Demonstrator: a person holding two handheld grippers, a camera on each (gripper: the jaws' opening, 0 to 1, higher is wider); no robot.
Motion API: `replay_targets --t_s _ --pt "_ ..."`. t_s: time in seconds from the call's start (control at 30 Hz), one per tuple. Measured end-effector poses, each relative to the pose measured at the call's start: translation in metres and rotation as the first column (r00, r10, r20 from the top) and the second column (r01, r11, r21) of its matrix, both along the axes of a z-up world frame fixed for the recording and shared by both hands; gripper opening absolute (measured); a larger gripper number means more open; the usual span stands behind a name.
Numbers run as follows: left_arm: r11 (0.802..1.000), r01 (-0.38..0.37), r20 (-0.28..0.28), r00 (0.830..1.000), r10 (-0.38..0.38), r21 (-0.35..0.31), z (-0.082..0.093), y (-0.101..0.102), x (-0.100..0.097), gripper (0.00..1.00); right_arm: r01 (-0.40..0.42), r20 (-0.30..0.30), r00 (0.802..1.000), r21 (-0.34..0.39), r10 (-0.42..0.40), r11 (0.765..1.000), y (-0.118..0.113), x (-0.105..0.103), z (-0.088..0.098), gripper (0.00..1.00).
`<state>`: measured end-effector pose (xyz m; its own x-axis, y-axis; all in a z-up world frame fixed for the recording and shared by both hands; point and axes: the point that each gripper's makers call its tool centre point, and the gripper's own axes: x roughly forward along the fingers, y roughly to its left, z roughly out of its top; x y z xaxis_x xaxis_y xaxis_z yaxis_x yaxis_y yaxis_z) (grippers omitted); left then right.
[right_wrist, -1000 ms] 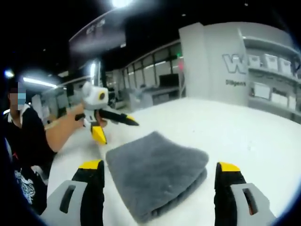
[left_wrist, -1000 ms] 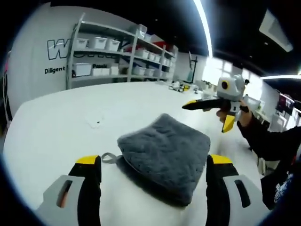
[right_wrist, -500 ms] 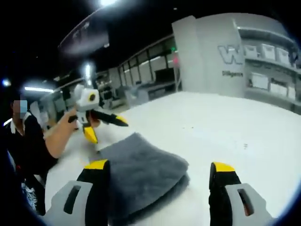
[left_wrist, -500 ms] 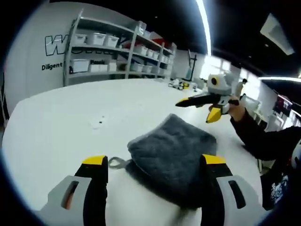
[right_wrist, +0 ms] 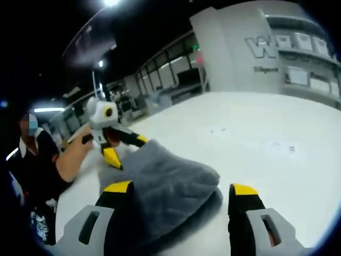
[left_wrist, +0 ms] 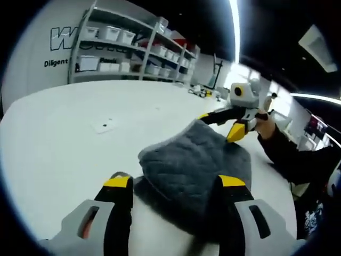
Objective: Open the folded towel by lifting each exposed corner and separating the folded layers until the towel lies flat within the target outline without major curled edges
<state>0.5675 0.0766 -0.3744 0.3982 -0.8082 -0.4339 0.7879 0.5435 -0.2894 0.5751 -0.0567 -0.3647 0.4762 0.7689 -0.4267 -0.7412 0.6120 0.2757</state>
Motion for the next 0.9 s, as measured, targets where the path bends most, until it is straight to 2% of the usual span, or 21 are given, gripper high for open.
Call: replay_targets --t_s 0.27,0.33,0.47,0.5,0.6,0.7,0.77,0.9 --pt "0.999 -0.035 -0.012 0.999 0.035 -0.020 -0.003 -0.001 0.008 0.50 -0.009 -0.014 1.000 0.034 0.009 0.999 0.009 -0.001 -0.002 0.61" --pt "0.999 -0.040 -0.016 0.999 0.039 -0.028 -0.003 -0.002 0.009 0.46 0.001 -0.019 1.000 0.040 0.000 0.999 0.010 0.000 -0.004 0.53" --pt "0.998 -0.054 -0.025 0.998 0.054 -0.026 -0.007 -0.004 0.011 0.38 0.016 -0.026 1.000 0.047 -0.015 0.999 0.010 0.000 -0.006 0.43" --pt "0.998 -0.059 -0.029 0.998 0.058 -0.029 -0.007 -0.005 0.011 0.31 0.021 -0.026 0.999 0.050 -0.019 0.999 0.010 -0.001 -0.006 0.39" --pt "0.997 -0.070 -0.036 0.997 0.069 -0.039 -0.008 -0.009 0.013 0.26 0.026 -0.022 0.999 0.080 -0.024 0.996 0.005 0.000 0.002 0.20" --pt "0.996 -0.063 -0.032 0.998 0.061 -0.063 -0.004 -0.011 0.011 0.14 0.013 -0.037 0.999 0.099 -0.010 0.995 0.006 -0.003 0.004 0.10" --pt "0.994 -0.066 -0.034 0.997 0.063 -0.084 0.001 -0.011 0.010 0.10 0.001 -0.010 1.000 0.094 0.000 0.996 0.008 -0.004 0.006 0.08" --pt "0.995 -0.050 -0.024 0.999 0.048 -0.092 0.005 -0.012 0.006 0.08 -0.017 0.004 1.000 0.096 0.017 0.995 0.009 -0.008 0.013 0.06"
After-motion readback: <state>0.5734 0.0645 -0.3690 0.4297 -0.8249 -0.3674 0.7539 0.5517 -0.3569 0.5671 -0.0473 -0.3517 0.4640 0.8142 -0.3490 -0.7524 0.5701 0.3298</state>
